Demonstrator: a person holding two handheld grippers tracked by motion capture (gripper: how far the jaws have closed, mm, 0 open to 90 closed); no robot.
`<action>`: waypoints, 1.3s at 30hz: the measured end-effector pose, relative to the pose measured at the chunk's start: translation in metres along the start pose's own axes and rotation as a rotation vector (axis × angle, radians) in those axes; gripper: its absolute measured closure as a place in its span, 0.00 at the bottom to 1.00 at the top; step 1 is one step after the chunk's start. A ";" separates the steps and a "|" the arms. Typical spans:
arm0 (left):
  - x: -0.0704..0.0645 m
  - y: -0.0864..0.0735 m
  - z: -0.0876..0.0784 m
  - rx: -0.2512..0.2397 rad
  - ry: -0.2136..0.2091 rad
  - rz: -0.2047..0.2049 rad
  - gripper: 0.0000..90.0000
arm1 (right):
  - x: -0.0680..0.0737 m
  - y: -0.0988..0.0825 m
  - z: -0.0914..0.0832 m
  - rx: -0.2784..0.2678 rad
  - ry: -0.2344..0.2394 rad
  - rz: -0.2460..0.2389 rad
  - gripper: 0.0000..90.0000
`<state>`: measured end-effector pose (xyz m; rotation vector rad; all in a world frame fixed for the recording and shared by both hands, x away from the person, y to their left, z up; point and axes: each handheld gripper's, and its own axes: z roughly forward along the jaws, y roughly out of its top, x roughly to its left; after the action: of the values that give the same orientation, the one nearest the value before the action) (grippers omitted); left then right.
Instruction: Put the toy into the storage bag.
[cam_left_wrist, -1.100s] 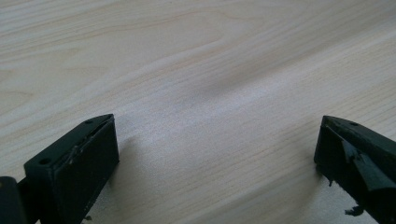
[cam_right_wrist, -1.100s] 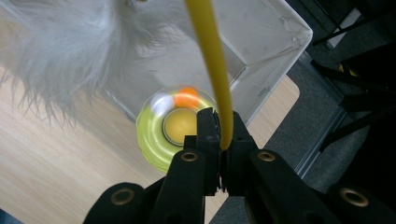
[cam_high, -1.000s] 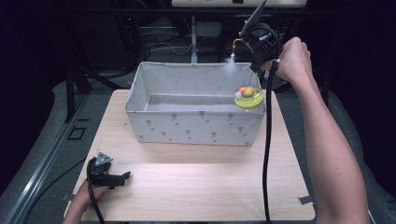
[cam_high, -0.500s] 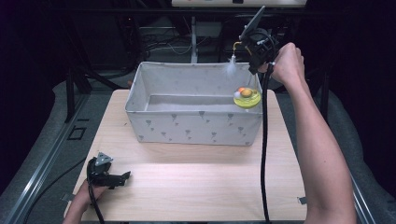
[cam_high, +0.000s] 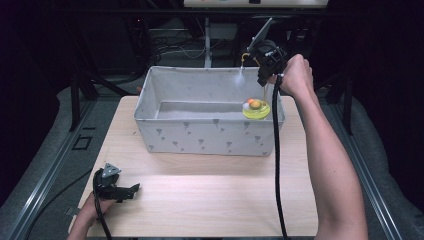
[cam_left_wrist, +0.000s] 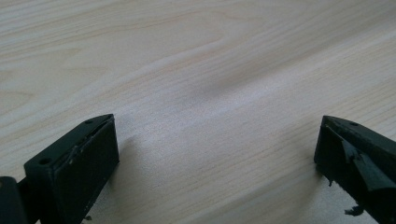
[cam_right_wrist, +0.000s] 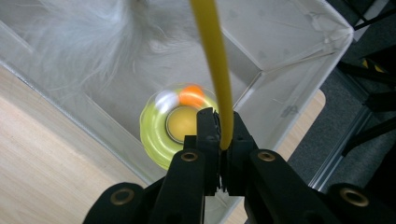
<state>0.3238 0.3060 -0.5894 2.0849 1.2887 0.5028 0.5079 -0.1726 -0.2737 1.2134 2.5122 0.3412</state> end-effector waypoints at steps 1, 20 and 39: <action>0.000 0.000 0.000 0.000 0.000 0.000 0.00 | 0.000 0.000 0.000 0.000 0.000 0.000 0.97; 0.000 0.000 0.000 0.000 0.000 0.000 0.00 | 0.011 -0.005 0.036 0.036 0.046 -0.018 0.97; 0.000 0.000 0.000 0.000 0.000 0.000 0.00 | 0.008 -0.025 0.070 0.097 0.087 0.000 0.97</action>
<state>0.3238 0.3060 -0.5894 2.0852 1.2888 0.5029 0.5132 -0.1768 -0.3481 1.2609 2.6309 0.2808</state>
